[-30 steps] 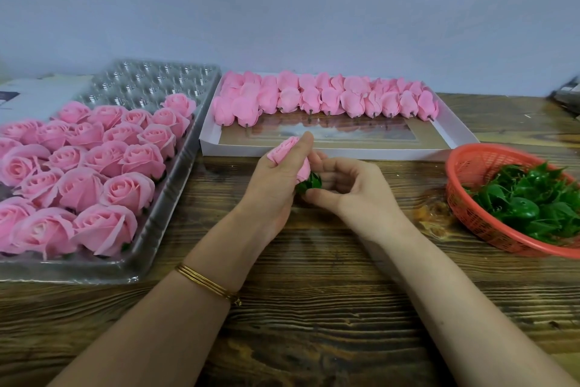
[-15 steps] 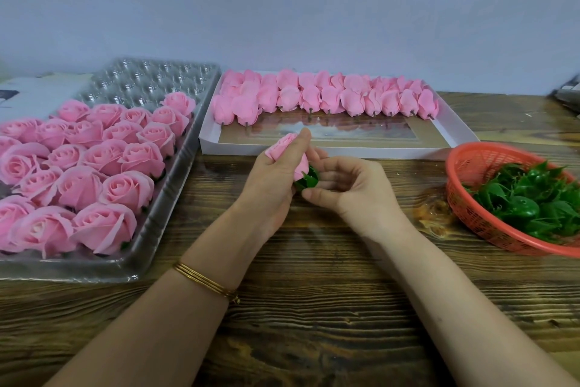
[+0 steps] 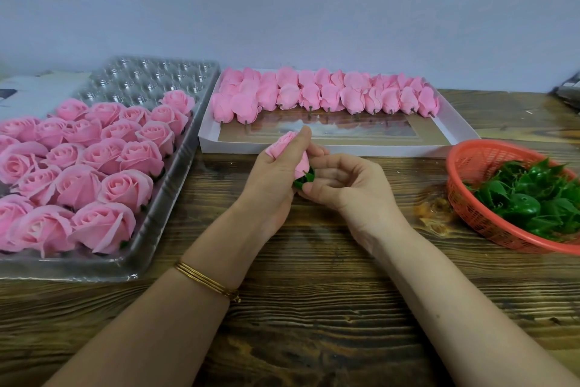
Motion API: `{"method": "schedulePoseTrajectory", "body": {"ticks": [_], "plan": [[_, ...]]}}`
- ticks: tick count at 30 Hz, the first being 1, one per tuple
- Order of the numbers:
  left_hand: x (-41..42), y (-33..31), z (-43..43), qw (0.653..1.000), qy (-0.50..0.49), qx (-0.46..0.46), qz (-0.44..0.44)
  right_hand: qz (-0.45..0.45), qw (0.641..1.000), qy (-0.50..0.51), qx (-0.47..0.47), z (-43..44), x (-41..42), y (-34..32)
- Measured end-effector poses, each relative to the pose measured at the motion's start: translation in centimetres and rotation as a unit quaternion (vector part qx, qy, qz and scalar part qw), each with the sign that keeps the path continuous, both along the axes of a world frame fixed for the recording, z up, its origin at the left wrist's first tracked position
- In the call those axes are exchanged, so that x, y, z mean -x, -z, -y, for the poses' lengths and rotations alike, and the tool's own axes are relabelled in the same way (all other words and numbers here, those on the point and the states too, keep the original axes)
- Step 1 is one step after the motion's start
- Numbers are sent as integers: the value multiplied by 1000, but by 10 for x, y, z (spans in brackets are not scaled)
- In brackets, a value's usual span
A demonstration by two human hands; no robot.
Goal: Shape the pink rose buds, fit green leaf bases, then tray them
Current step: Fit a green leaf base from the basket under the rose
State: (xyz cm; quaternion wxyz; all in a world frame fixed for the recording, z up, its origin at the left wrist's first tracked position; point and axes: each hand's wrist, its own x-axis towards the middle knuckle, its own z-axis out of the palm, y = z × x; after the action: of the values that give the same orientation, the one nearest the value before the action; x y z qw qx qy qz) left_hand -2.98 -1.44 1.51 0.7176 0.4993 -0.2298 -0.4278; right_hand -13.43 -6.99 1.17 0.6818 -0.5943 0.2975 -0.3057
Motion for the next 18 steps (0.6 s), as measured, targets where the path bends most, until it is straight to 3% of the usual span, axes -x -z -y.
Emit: {"method": "schedulePoseTrajectory", "body": {"ticks": [5,13,18], "plan": [[-3,0,0,1000,-11,2,6,0,1000,19,13,0,0,0],[-6,-1,-2,1000,-2,5,-1,62,990,-3,-125,1,-1,-2],[-4,1,0,1000,-2,5,17,29,996,12,-83,-1,-1,-1]]}}
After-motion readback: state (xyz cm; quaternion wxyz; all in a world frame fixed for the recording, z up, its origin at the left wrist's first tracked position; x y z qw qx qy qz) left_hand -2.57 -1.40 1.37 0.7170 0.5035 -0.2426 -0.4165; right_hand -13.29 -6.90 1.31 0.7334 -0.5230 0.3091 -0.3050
